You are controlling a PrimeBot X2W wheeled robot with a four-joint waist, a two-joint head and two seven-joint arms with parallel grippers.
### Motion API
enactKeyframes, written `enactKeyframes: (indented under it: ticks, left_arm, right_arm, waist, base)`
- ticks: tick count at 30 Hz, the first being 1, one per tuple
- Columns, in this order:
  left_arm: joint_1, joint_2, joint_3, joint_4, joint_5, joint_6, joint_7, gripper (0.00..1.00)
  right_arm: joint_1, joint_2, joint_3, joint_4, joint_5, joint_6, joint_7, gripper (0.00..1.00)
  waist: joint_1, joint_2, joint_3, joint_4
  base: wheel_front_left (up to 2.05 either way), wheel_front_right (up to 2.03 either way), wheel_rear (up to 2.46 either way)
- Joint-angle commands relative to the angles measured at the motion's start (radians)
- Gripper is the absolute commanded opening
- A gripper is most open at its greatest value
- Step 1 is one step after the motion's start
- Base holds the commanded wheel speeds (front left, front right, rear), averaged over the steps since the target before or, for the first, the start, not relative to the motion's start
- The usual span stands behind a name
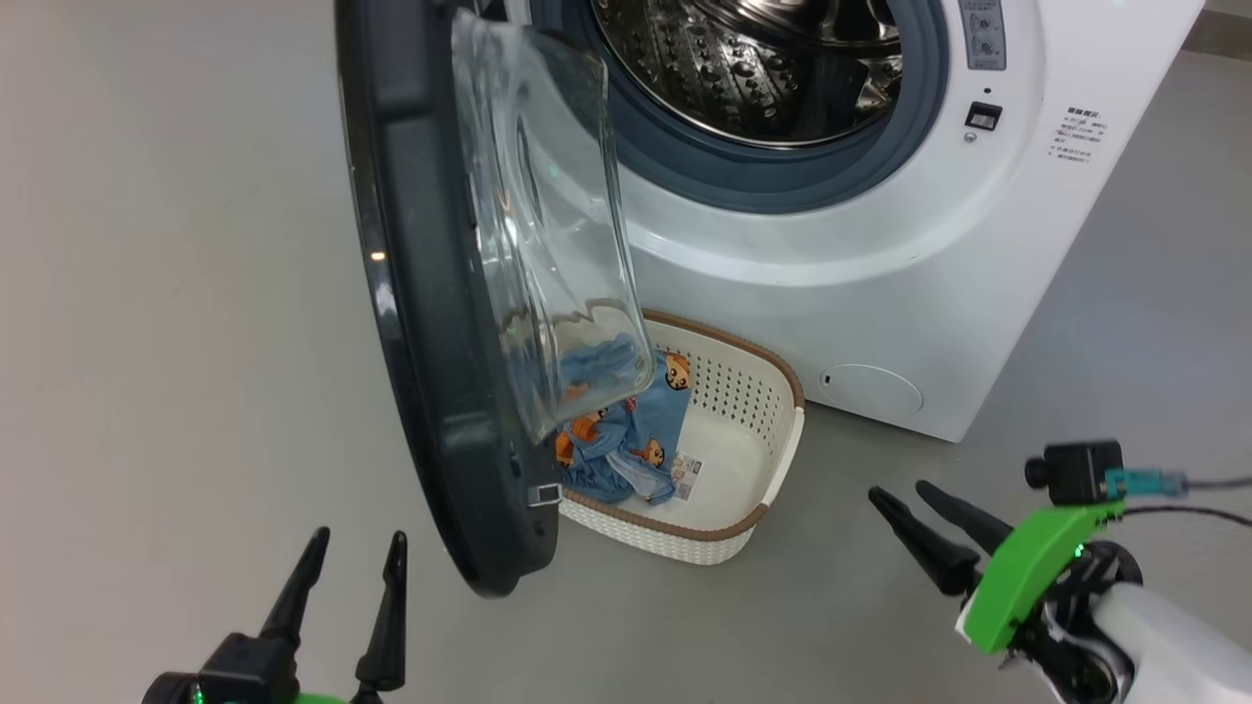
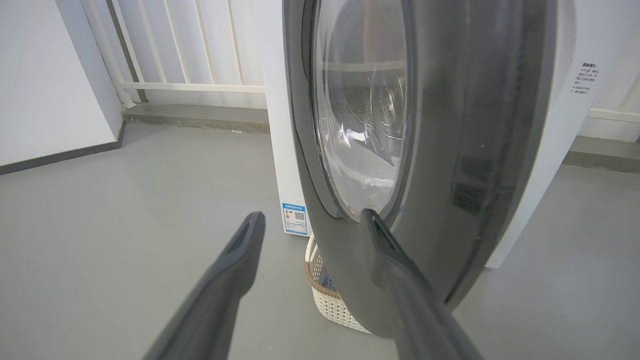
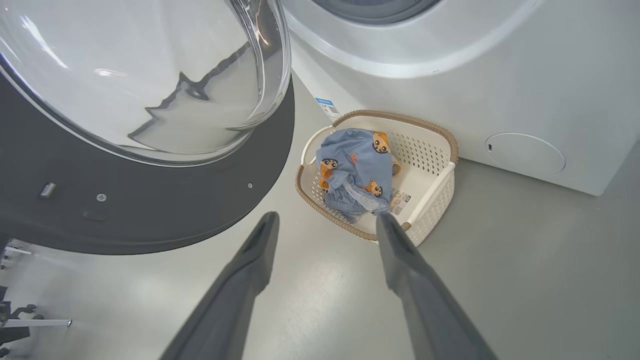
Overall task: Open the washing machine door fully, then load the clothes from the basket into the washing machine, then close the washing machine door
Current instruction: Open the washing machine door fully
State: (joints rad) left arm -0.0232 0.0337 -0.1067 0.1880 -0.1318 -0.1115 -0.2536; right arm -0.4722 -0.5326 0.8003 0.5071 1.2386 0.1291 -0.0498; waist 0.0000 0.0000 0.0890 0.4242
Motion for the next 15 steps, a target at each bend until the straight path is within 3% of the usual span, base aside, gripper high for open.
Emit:
enactKeyframes:
  ticks: [1,5,8,15]
  left_arm:
    - [-0.003,0.017,0.034,-0.018,0.015,-0.008,-0.008,1.0]
    - [0.003,0.017,0.038,-0.016,0.018,-0.009,-0.008,1.0]
    - [0.007,0.017,0.041,-0.016,0.021,-0.01,-0.008,1.0]
    - [0.013,0.017,0.046,-0.018,0.023,-0.012,-0.008,1.0]
  right_arm:
    - [0.022,-0.016,0.021,-0.006,-0.027,0.002,-0.04,1.0]
    - [0.014,-0.024,0.079,0.041,-0.11,0.002,-0.173,1.0]
    - [0.013,-0.013,0.073,0.067,-0.16,0.002,-0.209,1.0]
    - [0.105,0.045,-0.195,-0.009,-0.427,0.002,-0.212,1.0]
  waist:
    - [0.0,0.0,-0.003,0.0]
    - [0.0,0.0,-0.012,-0.001]
    - [0.0,0.0,-0.018,-0.003]
    - [0.0,0.0,-0.021,-0.006]
  base:
    - [0.0,0.0,0.0]
    - [0.0,0.0,0.0]
    - [0.0,0.0,0.0]
    - [0.0,0.0,0.0]
